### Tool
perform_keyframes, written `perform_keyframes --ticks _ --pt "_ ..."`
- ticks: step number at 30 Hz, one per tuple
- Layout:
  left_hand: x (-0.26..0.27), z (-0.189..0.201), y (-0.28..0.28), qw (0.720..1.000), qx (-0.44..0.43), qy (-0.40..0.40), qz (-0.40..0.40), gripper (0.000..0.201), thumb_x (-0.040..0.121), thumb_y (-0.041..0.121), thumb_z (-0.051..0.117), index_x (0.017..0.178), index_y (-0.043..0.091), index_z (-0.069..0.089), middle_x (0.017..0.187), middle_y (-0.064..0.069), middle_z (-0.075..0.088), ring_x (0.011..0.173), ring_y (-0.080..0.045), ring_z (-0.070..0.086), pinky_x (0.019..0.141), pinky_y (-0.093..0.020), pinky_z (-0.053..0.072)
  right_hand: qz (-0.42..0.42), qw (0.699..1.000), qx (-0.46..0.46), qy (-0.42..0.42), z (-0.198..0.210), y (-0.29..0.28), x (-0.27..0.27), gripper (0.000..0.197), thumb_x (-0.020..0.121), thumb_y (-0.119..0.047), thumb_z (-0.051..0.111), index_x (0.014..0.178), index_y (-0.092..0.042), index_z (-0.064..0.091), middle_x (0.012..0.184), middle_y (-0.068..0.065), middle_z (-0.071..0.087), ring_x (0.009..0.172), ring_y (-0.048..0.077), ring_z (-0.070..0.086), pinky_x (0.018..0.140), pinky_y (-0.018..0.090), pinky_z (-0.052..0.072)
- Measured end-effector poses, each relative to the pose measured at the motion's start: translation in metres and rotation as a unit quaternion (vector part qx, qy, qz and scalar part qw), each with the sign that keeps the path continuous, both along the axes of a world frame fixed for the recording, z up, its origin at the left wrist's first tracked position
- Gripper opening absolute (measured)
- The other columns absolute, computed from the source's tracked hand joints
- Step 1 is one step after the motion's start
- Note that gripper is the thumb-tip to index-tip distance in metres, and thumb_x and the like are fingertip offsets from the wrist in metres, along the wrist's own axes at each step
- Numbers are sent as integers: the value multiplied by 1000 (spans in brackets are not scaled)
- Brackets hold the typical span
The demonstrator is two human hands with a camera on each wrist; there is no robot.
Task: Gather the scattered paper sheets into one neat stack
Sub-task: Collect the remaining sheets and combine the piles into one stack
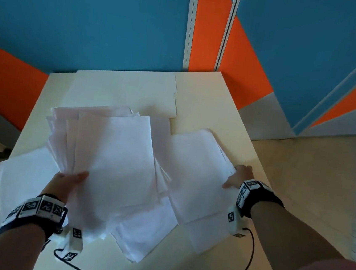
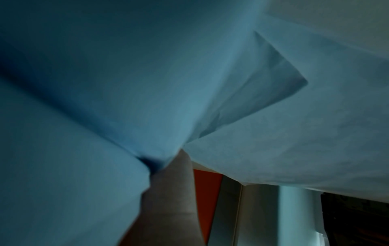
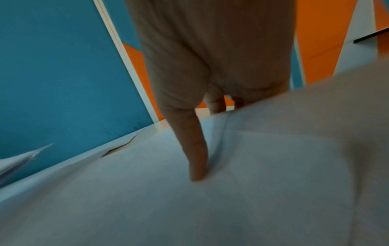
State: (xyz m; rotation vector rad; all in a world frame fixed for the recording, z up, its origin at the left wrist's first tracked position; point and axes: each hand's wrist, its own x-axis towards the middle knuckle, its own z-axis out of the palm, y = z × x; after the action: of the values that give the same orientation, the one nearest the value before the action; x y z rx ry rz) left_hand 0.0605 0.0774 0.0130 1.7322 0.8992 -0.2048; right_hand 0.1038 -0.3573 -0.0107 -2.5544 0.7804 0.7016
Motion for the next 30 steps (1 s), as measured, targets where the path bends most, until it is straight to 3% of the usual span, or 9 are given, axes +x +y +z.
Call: perform_keyframes --ticks 3,9,14,19,21,23,25,27,30 --pt "-4 1 7 1000 -3 3 14 50 83 14 67 122 -13 52 118 -26 60 95 -32 56 94 -43 44 -5 998 56 -27 -2 13 -1 81 71 -12 79 139 1 37 141 19 47 127 34 48 102 38 43" --pt "-9 3 18 1000 6 8 17 46 86 10 63 122 -15 51 116 -30 59 84 -29 55 85 -34 40 -42 980 160 -109 5 8 4 56 82 -10 68 133 4 48 138 19 52 124 34 52 99 34 41" --pt "-10 4 23 1000 12 12 25 51 83 13 66 123 -14 50 120 -31 58 93 -30 53 86 -39 42 -146 909 345 -180 33 0 8 38 83 6 62 121 3 59 118 10 63 102 31 61 96 41 45" --pt "-6 5 18 1000 -4 12 27 37 83 9 66 113 -9 54 109 -26 59 92 -31 53 87 -41 44 -249 861 320 -307 51 -6 10 37 82 7 60 119 7 59 109 11 60 98 25 55 86 32 40" --pt "-3 -2 18 999 -9 4 32 47 79 10 70 117 -14 54 108 -27 60 92 -33 56 94 -47 46 -286 832 311 -360 60 -5 11 36 82 2 62 118 4 61 108 7 60 104 26 55 89 37 41" --pt "0 -5 15 1000 -9 6 22 49 80 9 69 119 -14 53 105 -24 59 92 -33 56 93 -45 46 -281 816 313 -397 71 1 15 36 84 0 61 120 0 60 111 5 59 106 22 53 93 38 41" --pt "4 -7 9 1000 -13 3 14 47 80 7 69 118 -15 53 105 -25 60 91 -33 56 89 -43 47 -230 816 312 -430 83 10 20 35 86 2 58 121 3 59 112 8 60 104 21 55 92 34 44" --pt "8 -8 3 1000 -18 0 5 49 79 7 70 119 -16 54 113 -30 61 95 -38 60 93 -47 48 -160 838 289 -434 92 20 28 32 86 2 57 117 4 62 114 15 65 99 22 58 90 36 48" --pt "13 -8 -7 1000 -21 2 -6 49 80 6 69 121 -15 53 119 -32 60 107 -46 59 96 -52 47 -57 876 226 -422 109 31 40 29 86 -2 55 114 -1 65 109 12 67 98 24 62 88 35 49"
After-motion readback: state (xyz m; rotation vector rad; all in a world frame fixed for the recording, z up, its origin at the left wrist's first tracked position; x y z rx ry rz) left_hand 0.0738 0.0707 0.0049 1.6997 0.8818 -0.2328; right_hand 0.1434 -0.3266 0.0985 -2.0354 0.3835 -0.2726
